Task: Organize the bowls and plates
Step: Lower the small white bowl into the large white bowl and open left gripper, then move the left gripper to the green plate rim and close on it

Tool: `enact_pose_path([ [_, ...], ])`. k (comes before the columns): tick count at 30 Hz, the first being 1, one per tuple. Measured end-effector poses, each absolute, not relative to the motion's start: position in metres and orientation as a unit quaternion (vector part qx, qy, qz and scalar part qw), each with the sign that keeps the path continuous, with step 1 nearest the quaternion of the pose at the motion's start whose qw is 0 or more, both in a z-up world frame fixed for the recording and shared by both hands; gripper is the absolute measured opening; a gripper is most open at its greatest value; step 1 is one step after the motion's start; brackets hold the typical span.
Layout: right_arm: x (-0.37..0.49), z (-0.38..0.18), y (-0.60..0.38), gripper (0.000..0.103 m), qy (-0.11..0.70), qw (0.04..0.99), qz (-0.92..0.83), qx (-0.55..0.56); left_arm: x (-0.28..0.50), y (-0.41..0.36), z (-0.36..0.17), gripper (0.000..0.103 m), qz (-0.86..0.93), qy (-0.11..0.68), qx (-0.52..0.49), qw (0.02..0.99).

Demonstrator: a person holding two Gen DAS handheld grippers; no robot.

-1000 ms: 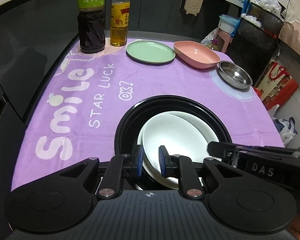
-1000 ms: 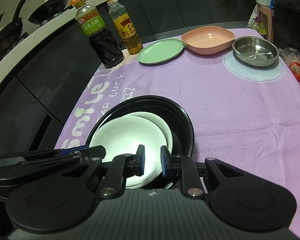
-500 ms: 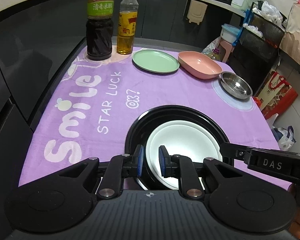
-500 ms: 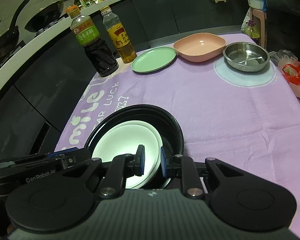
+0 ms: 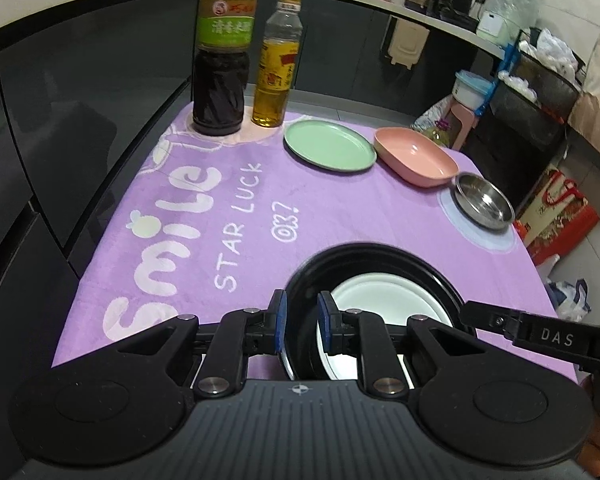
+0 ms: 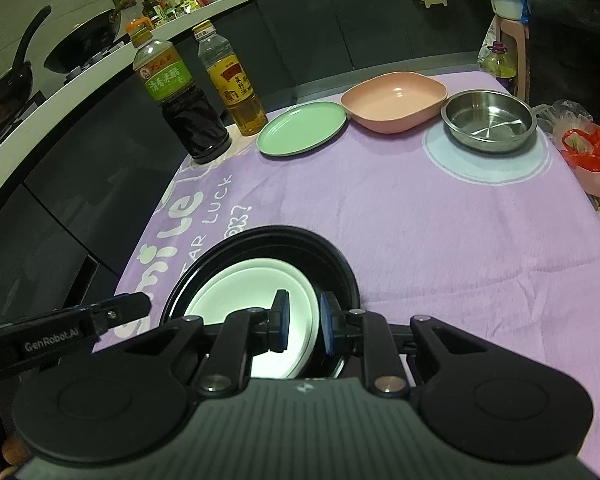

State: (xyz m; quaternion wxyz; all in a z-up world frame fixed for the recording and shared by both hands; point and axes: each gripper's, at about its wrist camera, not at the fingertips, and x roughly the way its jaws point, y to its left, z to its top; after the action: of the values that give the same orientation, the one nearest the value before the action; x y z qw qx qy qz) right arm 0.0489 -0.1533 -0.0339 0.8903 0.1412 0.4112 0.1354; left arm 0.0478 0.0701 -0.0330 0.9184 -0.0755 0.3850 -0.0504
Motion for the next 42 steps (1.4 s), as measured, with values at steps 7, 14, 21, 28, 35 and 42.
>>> enact_pose_path([
  [7, 0.07, -0.034, -0.158, 0.007, 0.413, 0.891, 0.119, 0.145, 0.078, 0.081, -0.027, 0.016, -0.039, 0.376, -0.088, 0.922],
  [14, 0.102, -0.033, -0.16, 0.009, 0.419, 0.89, 0.109, 0.143, 0.121, 0.088, -0.029, 0.016, -0.025, 0.377, -0.099, 0.92],
  [21, 0.142, -0.029, -0.158, 0.013, 0.422, 0.89, 0.107, 0.135, 0.156, 0.087, -0.03, 0.016, -0.045, 0.373, -0.097, 0.922],
  [28, 0.192, -0.032, -0.153, 0.014, 0.437, 0.881, 0.114, 0.142, 0.211, 0.075, -0.028, 0.018, -0.052, 0.36, -0.075, 0.929],
  [35, 0.233, -0.045, -0.154, 0.021, 0.452, 0.867, 0.12, 0.17, 0.268, 0.072, -0.047, 0.019, -0.063, 0.376, -0.056, 0.923],
  [42, 0.263, -0.063, -0.151, 0.025, 0.47, 0.855, 0.119, 0.187, 0.304, 0.078, -0.072, 0.019, -0.062, 0.402, -0.074, 0.911],
])
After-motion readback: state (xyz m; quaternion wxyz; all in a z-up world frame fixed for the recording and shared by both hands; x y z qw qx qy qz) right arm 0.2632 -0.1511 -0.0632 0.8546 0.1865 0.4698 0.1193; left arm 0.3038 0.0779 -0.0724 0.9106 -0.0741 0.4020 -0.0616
